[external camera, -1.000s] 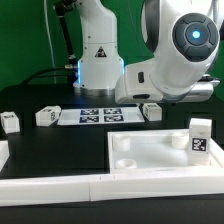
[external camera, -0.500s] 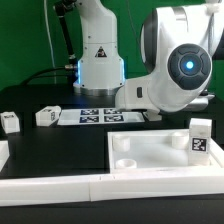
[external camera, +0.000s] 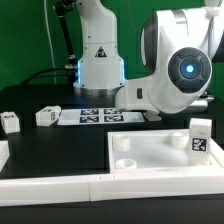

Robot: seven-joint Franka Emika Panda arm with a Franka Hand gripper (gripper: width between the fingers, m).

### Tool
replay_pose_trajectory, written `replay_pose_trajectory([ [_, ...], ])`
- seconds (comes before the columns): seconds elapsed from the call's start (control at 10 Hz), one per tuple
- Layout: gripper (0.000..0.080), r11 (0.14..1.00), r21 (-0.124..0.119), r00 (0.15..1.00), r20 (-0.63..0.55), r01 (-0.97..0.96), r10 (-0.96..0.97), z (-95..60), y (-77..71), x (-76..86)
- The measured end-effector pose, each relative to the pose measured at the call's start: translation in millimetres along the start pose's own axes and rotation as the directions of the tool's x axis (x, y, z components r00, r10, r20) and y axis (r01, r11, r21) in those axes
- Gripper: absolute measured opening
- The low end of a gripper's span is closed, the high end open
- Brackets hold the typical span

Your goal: Assemble square table

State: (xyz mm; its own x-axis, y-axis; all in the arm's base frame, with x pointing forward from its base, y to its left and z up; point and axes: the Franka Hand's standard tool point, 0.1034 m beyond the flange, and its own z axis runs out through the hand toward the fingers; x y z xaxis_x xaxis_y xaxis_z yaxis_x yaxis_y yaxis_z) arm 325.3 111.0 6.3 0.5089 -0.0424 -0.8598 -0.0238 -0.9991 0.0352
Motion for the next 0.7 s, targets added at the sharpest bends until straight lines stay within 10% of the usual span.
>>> replay_pose_trajectory([
  [0.1, 0.0286, 1.0, 0.001, 1.0, 0.0, 0.0, 0.0, -0.1, 0.3, 0.0],
  [0.7, 0.0288, 1.0, 0.002, 1.0, 0.001, -0.003, 0.003, -4.3, 3.5, -0.2],
])
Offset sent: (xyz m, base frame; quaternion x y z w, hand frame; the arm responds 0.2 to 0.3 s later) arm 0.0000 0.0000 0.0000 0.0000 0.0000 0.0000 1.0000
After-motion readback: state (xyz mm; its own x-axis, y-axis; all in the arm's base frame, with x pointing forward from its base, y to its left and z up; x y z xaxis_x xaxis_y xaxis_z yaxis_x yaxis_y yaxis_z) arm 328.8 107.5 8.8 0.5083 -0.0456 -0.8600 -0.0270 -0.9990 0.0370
